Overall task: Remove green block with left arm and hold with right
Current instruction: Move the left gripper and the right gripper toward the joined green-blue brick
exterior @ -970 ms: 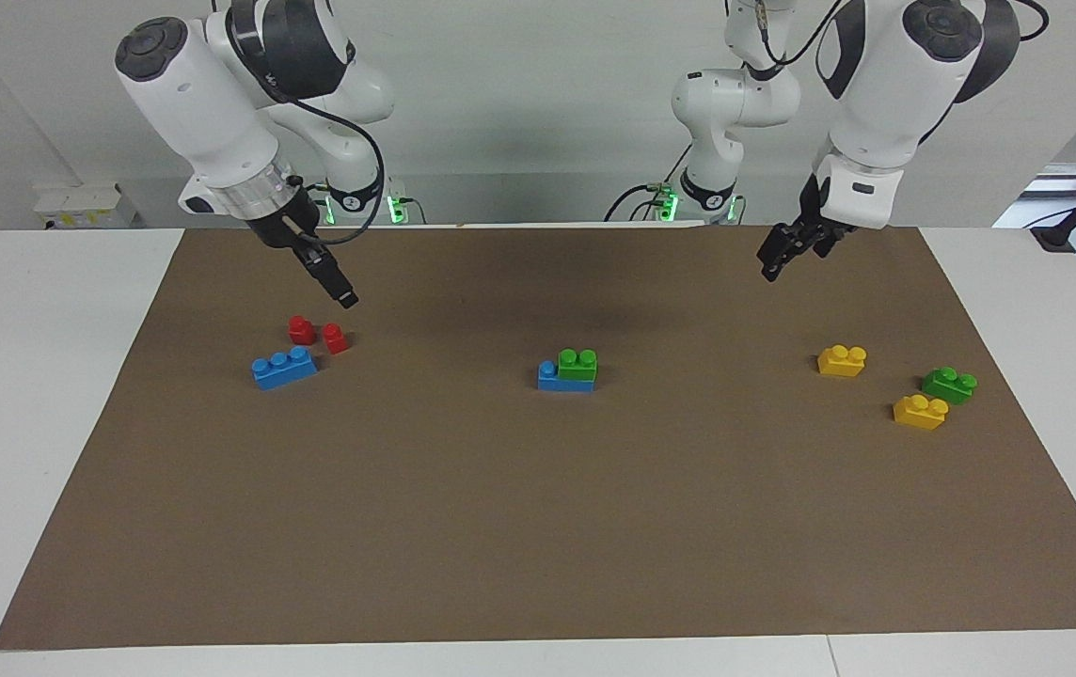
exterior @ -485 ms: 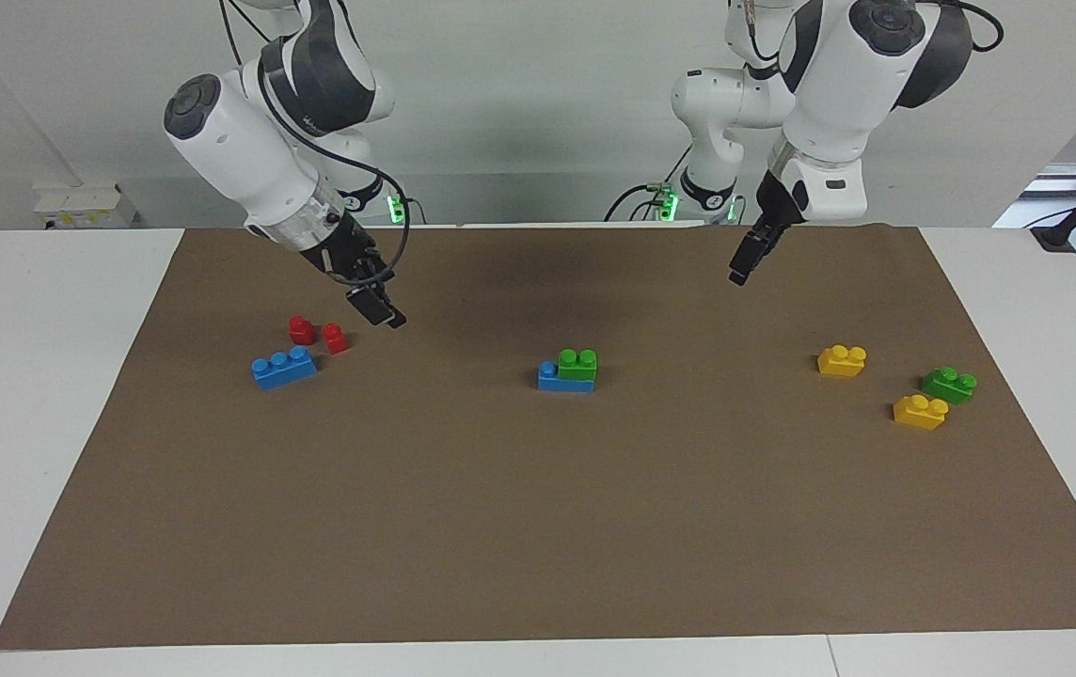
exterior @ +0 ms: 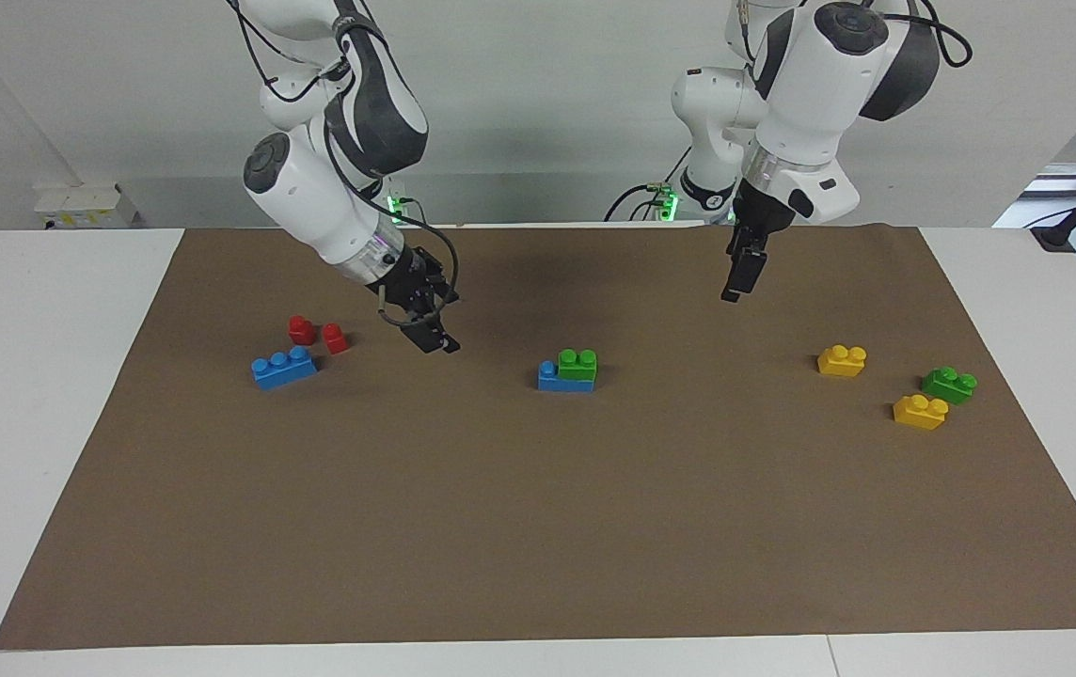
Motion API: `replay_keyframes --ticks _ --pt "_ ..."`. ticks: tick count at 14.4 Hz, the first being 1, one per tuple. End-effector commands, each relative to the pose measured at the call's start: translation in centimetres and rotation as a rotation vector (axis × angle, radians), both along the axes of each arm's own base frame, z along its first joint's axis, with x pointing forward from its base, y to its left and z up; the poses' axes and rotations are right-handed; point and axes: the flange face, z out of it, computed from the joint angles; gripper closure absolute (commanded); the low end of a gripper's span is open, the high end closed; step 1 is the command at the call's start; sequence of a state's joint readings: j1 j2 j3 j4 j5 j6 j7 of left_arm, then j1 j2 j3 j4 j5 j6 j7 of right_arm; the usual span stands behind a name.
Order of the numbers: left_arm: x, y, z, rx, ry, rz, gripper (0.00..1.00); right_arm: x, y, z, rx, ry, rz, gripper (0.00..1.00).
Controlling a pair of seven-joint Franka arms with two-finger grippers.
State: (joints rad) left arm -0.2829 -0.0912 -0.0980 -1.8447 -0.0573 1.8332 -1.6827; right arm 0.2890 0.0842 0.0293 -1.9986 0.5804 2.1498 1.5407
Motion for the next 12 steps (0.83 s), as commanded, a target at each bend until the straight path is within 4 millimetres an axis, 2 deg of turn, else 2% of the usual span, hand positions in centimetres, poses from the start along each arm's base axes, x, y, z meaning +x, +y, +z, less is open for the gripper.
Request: replay_keyframes --ticks 1,5,9,10,12 --pt "-1.8 -1.7 -1.1 -0.016 0.017 0.093 0.00 -0.8 1.4 -2.5 0.003 -0.013 -0.033 0.00" --pt "-2.9 -5.5 -3.4 -0.013 0.055 0.216 0.00 -1.5 3.4 -4.8 -0.017 -0.035 -0.018 0.00" --pt "-2.9 -9.1 -6.1 -0.026 0.057 0.278 0.00 -1.8 4.9 -7.1 -0.020 -0.049 -0.036 0.00" --pt "-2.7 -9.6 -6.7 -0.035 0.050 0.296 0.00 -2.0 5.9 -7.7 -0.024 -0.060 -0.028 0.00" --pt "-2.3 -11.0 -8.1 -0.047 0.041 0.305 0.00 -2.0 6.3 -9.1 -0.036 -0.061 -0.031 0.00"
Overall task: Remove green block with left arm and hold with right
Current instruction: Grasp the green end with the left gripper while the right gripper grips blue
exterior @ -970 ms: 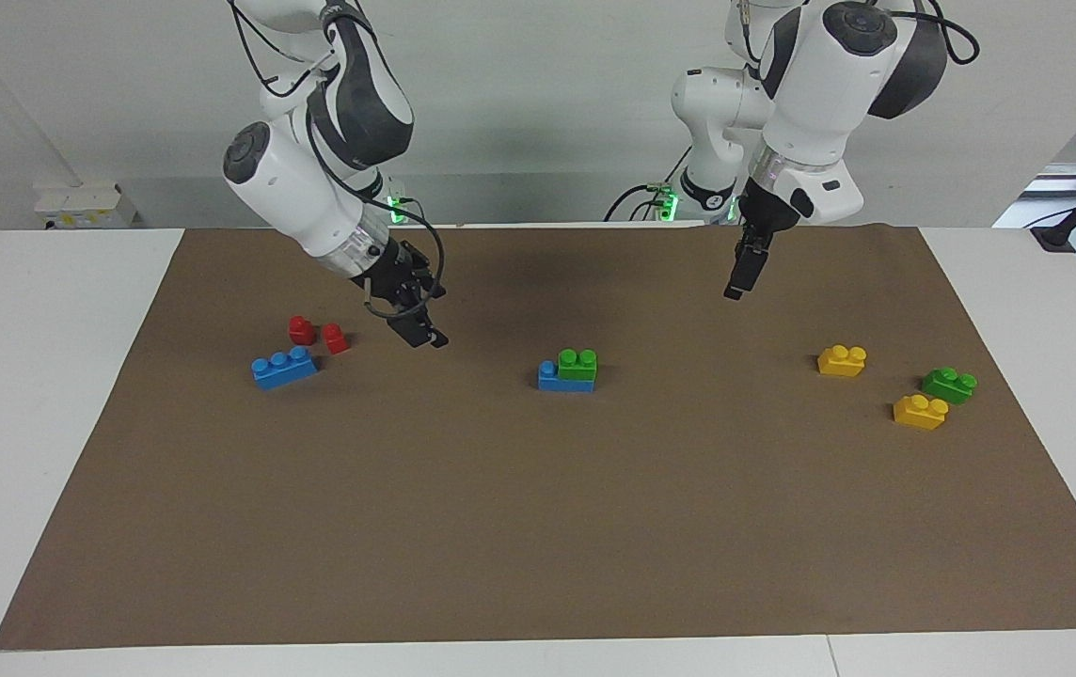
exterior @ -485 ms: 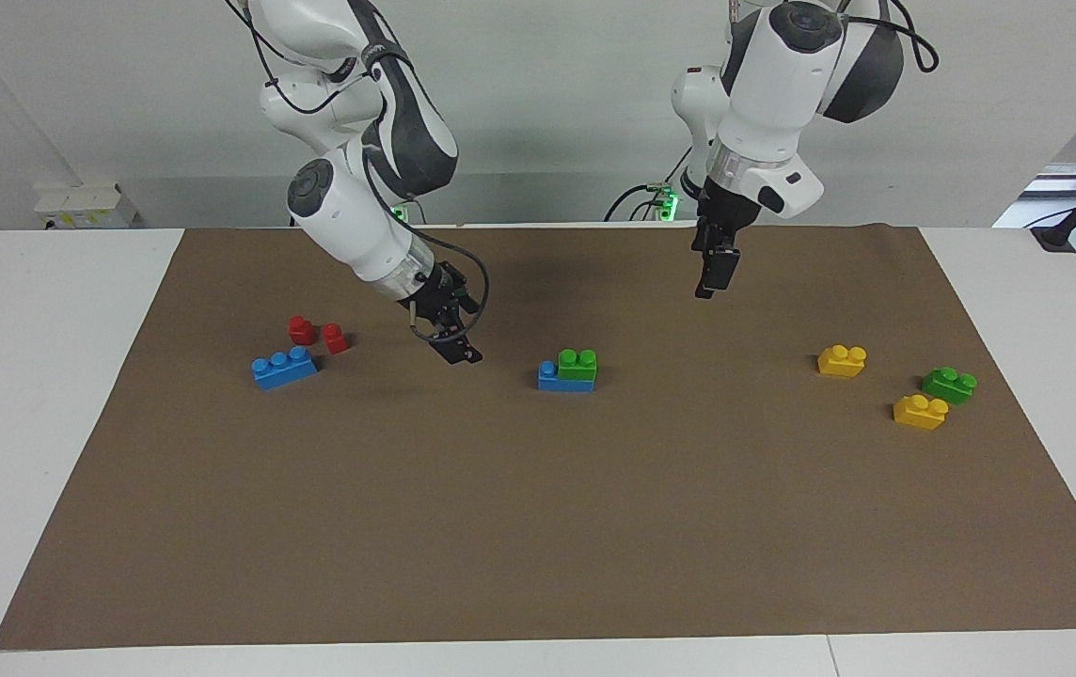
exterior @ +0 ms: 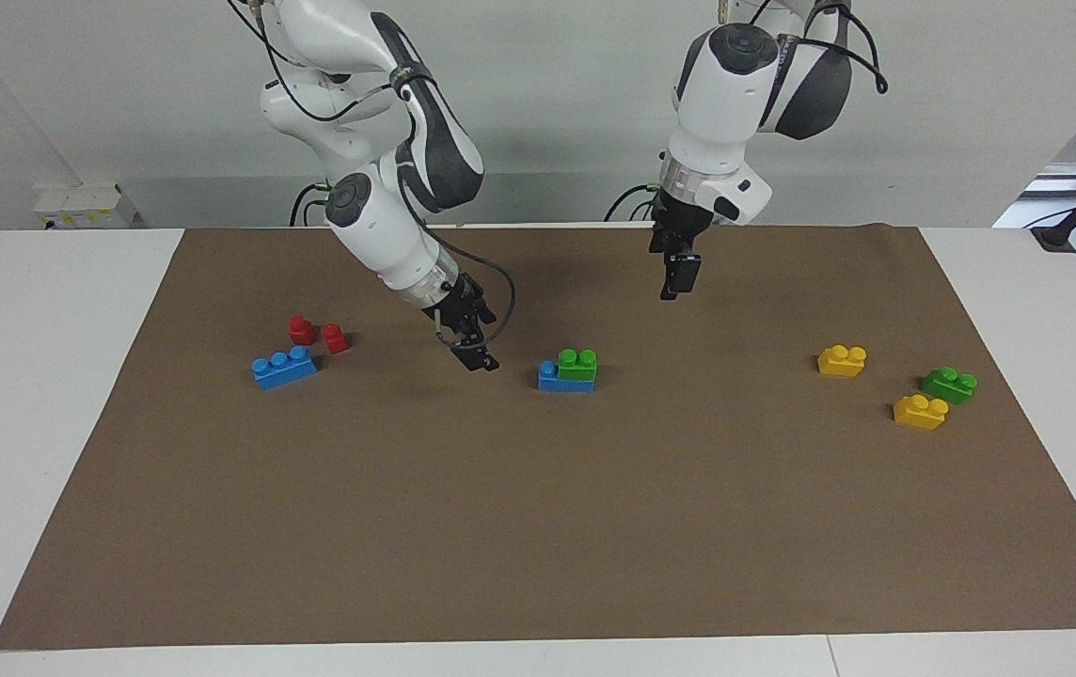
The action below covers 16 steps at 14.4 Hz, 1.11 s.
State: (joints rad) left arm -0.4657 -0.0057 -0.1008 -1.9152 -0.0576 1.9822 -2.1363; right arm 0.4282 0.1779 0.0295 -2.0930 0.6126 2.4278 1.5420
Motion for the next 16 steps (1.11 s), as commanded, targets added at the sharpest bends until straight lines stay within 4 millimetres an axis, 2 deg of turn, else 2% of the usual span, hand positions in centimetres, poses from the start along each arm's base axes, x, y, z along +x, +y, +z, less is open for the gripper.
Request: replay_keyframes --ticks 1,6,11,12,14,16 --pt "0.6 -1.5 -2.8 -0.018 0.003 0.038 0.00 -0.2 1.1 -2.2 0.000 -0.002 -0.018 0.00" --pt "0.8 -4.0 -6.7 -0.016 0.011 0.057 0.00 -0.4 3.5 -4.6 0.008 -0.031 -0.044 0.00" --pt "1.7 -4.3 -8.0 -0.029 -0.010 0.071 0.00 -1.0 5.1 -5.8 0.008 -0.044 -0.049 0.00" --pt "1.8 -4.3 -9.0 -0.022 0.001 0.071 0.00 -1.2 5.5 -6.1 0.005 -0.051 -0.046 0.00" --pt "1.8 -4.5 -9.4 -0.023 -0.002 0.074 0.00 -1.2 5.7 -6.9 -0.003 -0.058 -0.049 0.00" --pt "2.0 -4.6 -10.2 -0.016 -0.005 0.077 0.00 -0.9 5.9 -6.8 -0.001 -0.067 -0.051 0.00"
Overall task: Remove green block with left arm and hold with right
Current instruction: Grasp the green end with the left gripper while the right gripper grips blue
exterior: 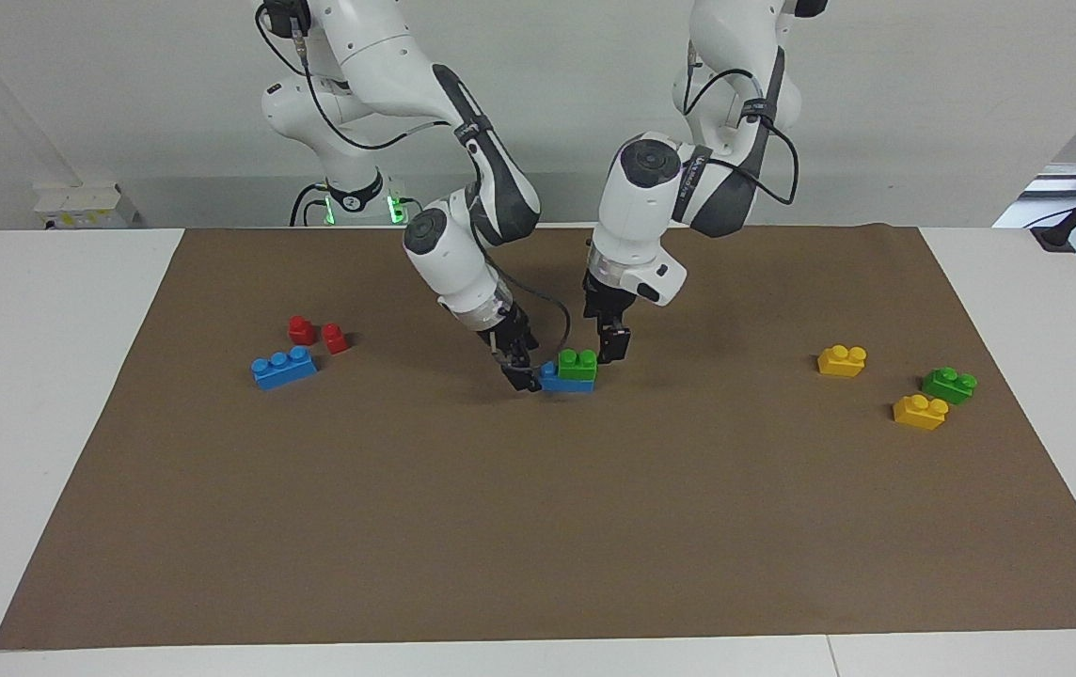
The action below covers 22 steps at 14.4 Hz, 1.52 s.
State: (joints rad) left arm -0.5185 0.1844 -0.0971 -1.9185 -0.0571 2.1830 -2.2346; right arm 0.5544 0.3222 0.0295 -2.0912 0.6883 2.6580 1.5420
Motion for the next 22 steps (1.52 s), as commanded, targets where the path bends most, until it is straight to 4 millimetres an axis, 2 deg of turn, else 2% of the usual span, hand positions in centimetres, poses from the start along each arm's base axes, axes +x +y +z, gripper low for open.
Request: replay_keyframes --ticks 1,3,7,9,10,11,12,13,14,20,21,22 --pt "0.1 -0.3 -2.0 0.013 -0.004 0.020 0.00 0.5 0.5 -0.5 0.011 -0.011 -0.021 0.01" --pt "-0.1 -1.2 -3.6 0.037 -0.010 0.022 0.00 0.1 1.0 -0.8 0.009 -0.010 -0.011 0.05" --pt "-0.3 -1.5 -4.0 0.041 -0.011 0.025 0.00 0.2 1.1 -0.9 0.006 -0.031 -0.019 0.10" --pt "-0.3 -1.5 -4.3 0.042 -0.009 0.027 0.00 0.2 1.1 -0.9 0.006 -0.032 -0.020 0.23" --pt "-0.3 -1.6 -4.5 0.043 -0.007 0.027 0.00 0.2 1.1 -0.9 0.006 -0.032 -0.020 0.34" --pt "-0.3 -1.5 -4.8 0.046 -0.007 0.025 0.00 0.2 1.1 -0.9 0.006 -0.032 -0.020 0.50" --pt "-0.3 -1.5 -5.2 0.052 -0.015 0.023 0.00 0.2 1.1 -1.0 0.005 -0.033 -0.019 0.70" --pt "-0.6 -1.7 -5.5 0.054 -0.020 0.028 0.00 0.2 1.1 -1.0 0.004 -0.039 -0.007 0.95" --pt "-0.7 -1.8 -5.5 0.053 -0.024 0.028 0.00 0.1 1.0 -1.0 0.000 -0.047 0.014 1.00" --pt "-0.7 -1.8 -5.5 0.053 -0.024 0.030 0.00 0.2 0.9 -1.0 0.001 -0.048 0.016 1.00" --pt "-0.7 -1.8 -5.5 0.054 -0.025 0.029 0.05 0.2 0.9 -1.0 0.001 -0.048 0.016 1.00" --pt "-0.8 -1.9 -5.6 0.057 -0.025 0.026 0.22 0.2 0.9 -1.0 0.001 -0.048 0.014 1.00"
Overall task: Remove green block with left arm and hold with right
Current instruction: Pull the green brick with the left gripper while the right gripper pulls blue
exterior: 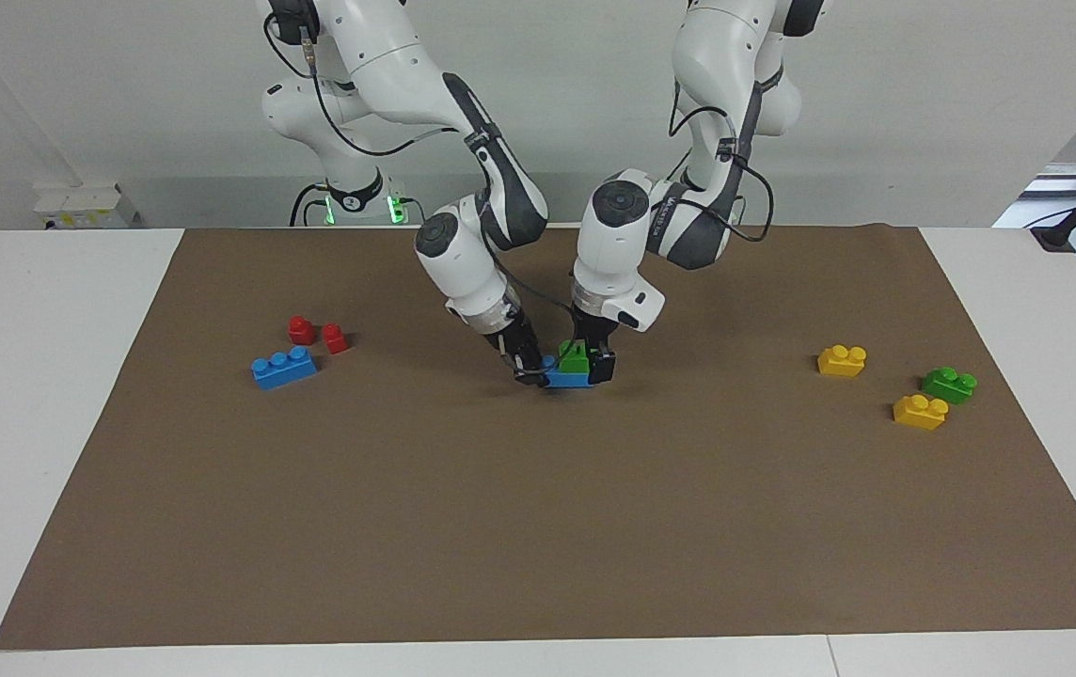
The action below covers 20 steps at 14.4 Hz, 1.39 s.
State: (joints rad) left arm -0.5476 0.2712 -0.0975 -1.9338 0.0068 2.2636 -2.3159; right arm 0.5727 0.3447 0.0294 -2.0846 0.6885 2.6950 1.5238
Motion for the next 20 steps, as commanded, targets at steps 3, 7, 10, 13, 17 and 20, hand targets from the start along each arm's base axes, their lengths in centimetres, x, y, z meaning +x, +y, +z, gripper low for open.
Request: replay_keyframes --ticks 3,7,10,13,17,20 --pt "-1.3 -1.0 -0.4 0.045 -0.049 -0.053 1.00 0.4 0.0 -0.3 0.011 -0.020 -0.007 1.00" --pt "-1.4 -1.2 -0.3 0.043 -0.050 -0.054 1.00 0.5 0.0 -0.2 0.011 -0.033 -0.012 1.00" --pt "-1.5 -1.2 0.4 0.038 -0.057 -0.055 1.00 0.4 0.0 -0.1 0.011 -0.035 -0.011 1.00" --pt "-1.4 -0.4 3.1 0.029 -0.080 -0.053 1.00 0.5 0.0 -0.1 0.011 -0.036 -0.011 1.00" --pt "-1.4 1.1 6.2 0.039 -0.083 -0.054 1.00 0.6 -0.1 -0.1 0.012 -0.035 -0.013 1.00" --pt "0.1 4.5 8.6 0.045 -0.096 -0.071 1.00 3.1 -1.7 2.3 0.044 -0.036 -0.034 1.00"
